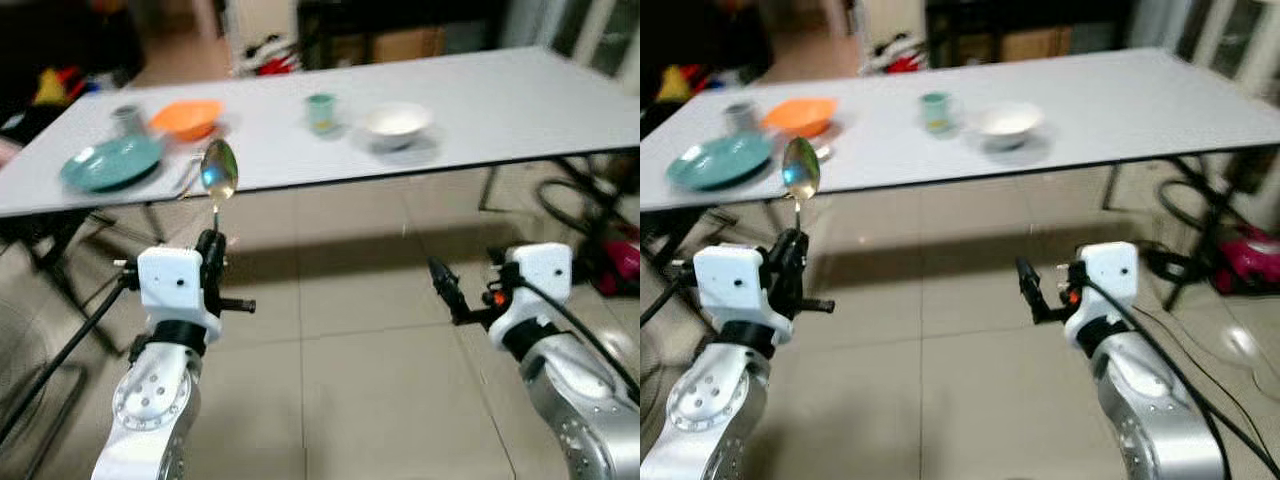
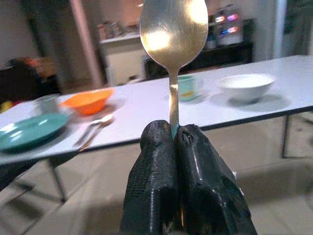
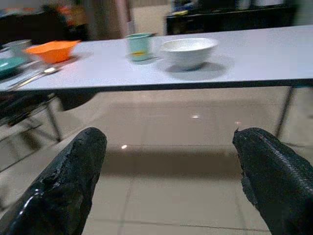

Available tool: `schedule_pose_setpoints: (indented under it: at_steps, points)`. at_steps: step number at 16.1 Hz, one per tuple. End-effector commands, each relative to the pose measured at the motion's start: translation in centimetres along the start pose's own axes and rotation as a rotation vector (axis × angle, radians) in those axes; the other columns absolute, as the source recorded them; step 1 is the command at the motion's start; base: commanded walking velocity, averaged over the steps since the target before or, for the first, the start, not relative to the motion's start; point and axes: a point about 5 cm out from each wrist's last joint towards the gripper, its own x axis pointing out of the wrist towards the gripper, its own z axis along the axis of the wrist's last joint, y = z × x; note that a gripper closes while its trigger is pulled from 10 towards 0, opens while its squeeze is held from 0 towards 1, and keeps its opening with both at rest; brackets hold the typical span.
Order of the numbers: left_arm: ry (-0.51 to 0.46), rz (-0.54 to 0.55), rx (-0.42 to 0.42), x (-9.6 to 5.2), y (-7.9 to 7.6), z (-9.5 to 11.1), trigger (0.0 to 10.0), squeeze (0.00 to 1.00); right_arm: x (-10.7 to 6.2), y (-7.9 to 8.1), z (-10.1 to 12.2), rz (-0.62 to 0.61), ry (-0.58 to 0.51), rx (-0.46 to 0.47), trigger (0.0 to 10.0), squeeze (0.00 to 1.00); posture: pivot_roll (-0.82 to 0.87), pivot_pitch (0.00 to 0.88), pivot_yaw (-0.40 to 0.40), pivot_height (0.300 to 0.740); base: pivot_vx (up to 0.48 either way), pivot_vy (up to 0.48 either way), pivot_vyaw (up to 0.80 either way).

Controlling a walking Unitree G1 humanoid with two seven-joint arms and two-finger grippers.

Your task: Setting the table

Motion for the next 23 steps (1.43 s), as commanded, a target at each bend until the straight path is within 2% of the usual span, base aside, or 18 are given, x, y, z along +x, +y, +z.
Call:
schedule_pose_setpoints:
  at_steps: [1,3,7,14,19,21,23]
  points:
    - [-0.010,0.011,0.016,-0.1,0.5,0.2,10.0,0.00,0.4,0.5,0.4,0.019,-0.022,0.013,10.0,0.00,-0.15,0.000,0.090,0.740,0.386,0.000,0.00]
    - [-0.009,-0.001,0.014,-0.1,0.5,0.1,10.0,0.00,0.5,0.5,0.3,0.011,-0.015,0.020,10.0,0.00,-0.15,0.000,0.091,0.740,0.409,0.000,-0.23]
    - [-0.009,-0.017,0.012,0.1,0.3,0.1,10.0,0.00,0.9,0.3,0.5,0.008,-0.019,0.014,10.0,0.00,-0.15,0.000,0.092,0.740,0.422,0.000,-0.80]
    - [-0.012,-0.054,0.026,0.7,0.0,0.2,10.0,0.00,1.6,0.3,0.8,0.023,-0.031,0.015,10.0,0.00,-0.14,0.000,0.096,0.740,0.421,0.000,-0.06]
    - [-0.008,-0.105,0.035,1.2,-0.3,0.1,10.0,0.00,1.5,0.3,0.7,0.012,-0.028,0.031,10.0,0.00,-0.15,0.000,0.105,0.740,0.423,0.000,-0.79]
    - [-0.010,-0.105,0.045,1.5,-0.3,0.1,10.0,0.00,1.5,0.4,0.9,0.029,-0.046,0.040,10.0,0.00,-0.15,0.000,0.106,0.740,0.424,0.000,-0.67]
    - [-0.008,-0.098,0.057,2.0,0.0,0.1,10.0,0.00,1.9,1.1,1.6,0.112,-0.064,0.006,10.0,0.00,-0.14,0.000,0.107,0.740,0.405,0.000,0.00]
